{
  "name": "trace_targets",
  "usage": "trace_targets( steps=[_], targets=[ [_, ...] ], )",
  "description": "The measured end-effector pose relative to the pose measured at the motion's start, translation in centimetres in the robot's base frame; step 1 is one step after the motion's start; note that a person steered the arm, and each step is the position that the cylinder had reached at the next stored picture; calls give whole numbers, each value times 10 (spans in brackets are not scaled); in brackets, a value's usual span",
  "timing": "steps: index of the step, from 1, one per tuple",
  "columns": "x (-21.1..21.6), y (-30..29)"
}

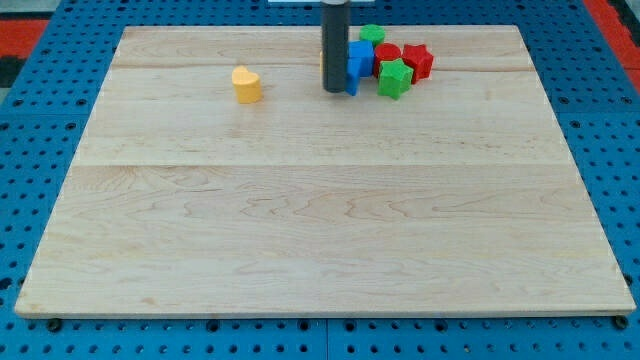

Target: Slightly move the yellow heart towards top of the board

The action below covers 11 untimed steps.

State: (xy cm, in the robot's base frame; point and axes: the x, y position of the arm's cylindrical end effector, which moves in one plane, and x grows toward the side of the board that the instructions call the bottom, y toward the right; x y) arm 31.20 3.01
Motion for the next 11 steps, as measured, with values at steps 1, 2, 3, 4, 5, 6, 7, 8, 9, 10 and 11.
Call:
trace_targets(
  steps=[1,2,3,4,5,6,7,8,9,10,11],
  targets=[
    [-13,20],
    [-18,26],
    [-3,8],
    [26,-7],
    [55,45],
    [46,78],
    [75,13],
    [96,-113],
    [80,-194],
    [46,-201],
    [29,-168]
  ],
)
